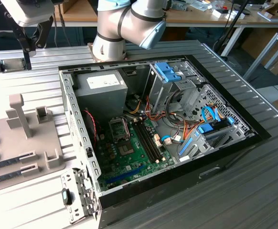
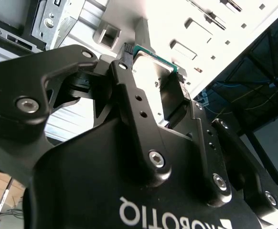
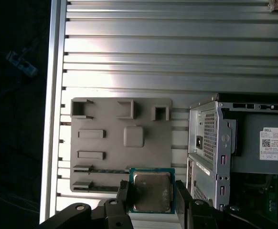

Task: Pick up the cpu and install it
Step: 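Pick up the cpu and move it towards the insertion slot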

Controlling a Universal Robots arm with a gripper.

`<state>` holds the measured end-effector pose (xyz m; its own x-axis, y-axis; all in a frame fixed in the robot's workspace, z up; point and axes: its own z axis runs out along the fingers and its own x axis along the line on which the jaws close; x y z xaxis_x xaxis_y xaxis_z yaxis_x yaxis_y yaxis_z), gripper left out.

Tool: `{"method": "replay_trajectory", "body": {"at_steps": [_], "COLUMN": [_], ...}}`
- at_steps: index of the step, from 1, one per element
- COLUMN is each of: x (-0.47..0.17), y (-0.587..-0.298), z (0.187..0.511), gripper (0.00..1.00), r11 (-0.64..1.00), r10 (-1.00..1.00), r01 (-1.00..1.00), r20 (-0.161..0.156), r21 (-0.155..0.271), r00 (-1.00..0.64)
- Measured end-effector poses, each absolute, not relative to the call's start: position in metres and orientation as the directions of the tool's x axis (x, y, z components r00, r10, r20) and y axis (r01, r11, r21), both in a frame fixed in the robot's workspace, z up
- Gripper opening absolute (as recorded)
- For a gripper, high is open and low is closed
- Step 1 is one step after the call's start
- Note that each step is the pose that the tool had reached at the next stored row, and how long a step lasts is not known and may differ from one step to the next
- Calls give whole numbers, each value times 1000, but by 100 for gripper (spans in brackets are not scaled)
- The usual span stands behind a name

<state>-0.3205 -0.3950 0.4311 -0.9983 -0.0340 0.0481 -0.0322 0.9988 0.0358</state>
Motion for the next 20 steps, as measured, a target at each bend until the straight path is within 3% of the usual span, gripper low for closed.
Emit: {"method": "replay_trajectory", "body": {"at_steps": [20], "x": [-304], "y": [-395], "z": [431], "gripper": [47], "r11": [999], "r10": [-34], "r01": [-32], "r20": [48], "r21": [36], "r00": [-998]}}
